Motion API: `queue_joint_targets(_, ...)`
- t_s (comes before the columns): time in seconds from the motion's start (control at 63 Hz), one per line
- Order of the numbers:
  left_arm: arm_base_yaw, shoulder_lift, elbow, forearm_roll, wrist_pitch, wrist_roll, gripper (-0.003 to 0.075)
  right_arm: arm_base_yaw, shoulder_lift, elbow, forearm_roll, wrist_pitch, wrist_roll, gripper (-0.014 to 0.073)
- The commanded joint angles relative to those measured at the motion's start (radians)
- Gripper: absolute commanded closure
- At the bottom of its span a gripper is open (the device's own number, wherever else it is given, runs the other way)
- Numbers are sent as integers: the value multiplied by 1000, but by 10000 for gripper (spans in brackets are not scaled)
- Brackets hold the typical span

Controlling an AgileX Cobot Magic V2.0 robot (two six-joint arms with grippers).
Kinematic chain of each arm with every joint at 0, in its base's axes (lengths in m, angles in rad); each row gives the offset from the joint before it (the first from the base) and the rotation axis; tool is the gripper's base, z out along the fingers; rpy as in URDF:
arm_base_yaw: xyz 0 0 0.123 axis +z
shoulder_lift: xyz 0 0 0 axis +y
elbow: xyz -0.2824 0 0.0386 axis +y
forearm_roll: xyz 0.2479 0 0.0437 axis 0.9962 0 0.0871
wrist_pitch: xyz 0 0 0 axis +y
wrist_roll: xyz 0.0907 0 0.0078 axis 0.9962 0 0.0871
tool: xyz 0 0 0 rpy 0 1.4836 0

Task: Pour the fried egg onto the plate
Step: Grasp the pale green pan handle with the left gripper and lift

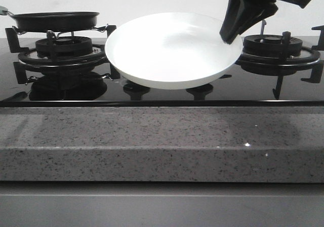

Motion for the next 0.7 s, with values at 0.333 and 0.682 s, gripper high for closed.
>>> queue_joint_targets(0.333,-50,19,-93,-119,14,8,275,2,-50,-24,21,-51,-8,711)
queue_joint_targets(0.682,-50,19,-93,-123,18,8,575,2,-50,-24,21,-51,-8,711)
